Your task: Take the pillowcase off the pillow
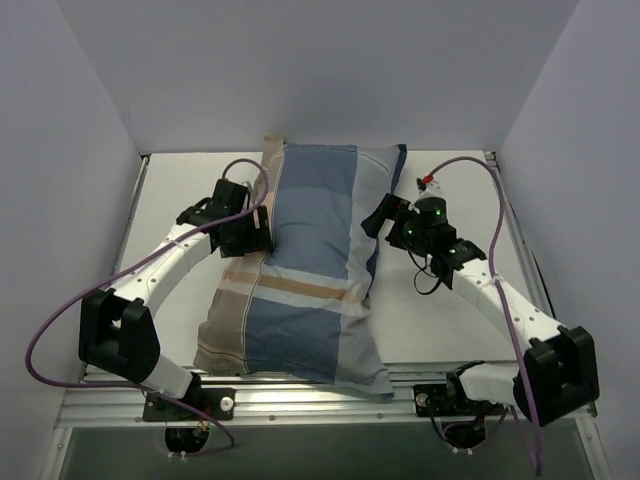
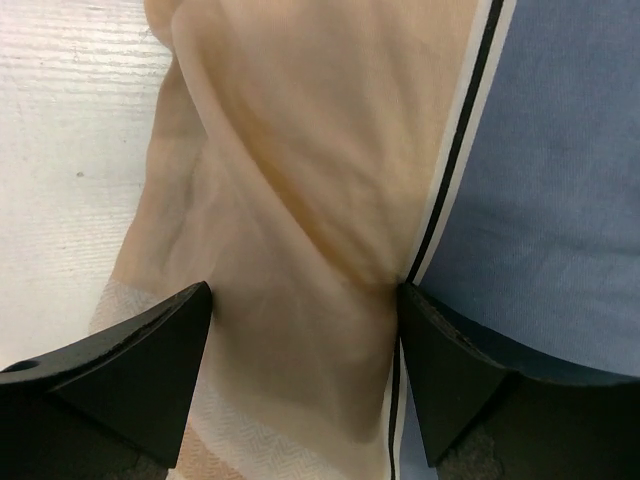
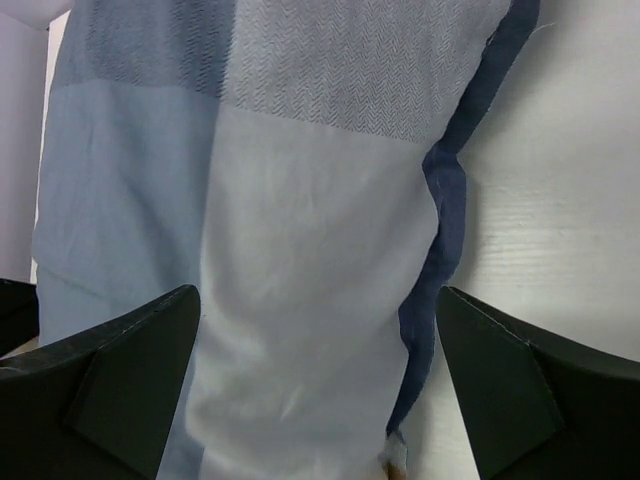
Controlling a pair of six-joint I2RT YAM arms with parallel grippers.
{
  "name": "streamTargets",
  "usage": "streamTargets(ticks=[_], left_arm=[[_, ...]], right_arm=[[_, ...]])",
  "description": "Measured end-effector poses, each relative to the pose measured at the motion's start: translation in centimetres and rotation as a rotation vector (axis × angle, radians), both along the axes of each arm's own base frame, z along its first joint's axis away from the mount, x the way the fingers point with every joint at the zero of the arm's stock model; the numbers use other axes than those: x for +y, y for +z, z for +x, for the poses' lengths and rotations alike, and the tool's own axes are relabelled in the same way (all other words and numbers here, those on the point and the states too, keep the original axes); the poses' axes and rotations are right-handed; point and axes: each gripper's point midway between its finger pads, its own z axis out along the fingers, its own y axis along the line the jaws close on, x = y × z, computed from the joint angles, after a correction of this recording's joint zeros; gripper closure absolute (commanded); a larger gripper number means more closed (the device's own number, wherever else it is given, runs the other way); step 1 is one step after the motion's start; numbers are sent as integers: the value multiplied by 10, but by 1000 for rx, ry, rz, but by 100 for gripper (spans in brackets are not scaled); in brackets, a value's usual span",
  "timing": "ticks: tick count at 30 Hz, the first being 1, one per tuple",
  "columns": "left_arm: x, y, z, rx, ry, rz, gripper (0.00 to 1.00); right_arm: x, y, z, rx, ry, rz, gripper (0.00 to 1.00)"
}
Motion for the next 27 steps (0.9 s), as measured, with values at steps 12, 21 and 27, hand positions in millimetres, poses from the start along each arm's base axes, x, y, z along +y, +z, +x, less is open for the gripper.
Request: streamTargets(ticks=[12,21,27], left_arm=[[-11,-46,-1,-9,46,-149,23],[-38,-59,0,-17,16,-183,24],[-101,-50,-8,-7,-89,-218,25]], right_arm=[[66,-76,31,92,220,146,12],[79,-68,30,21,334,144,100],[46,-19,27,1,288,-74,100]])
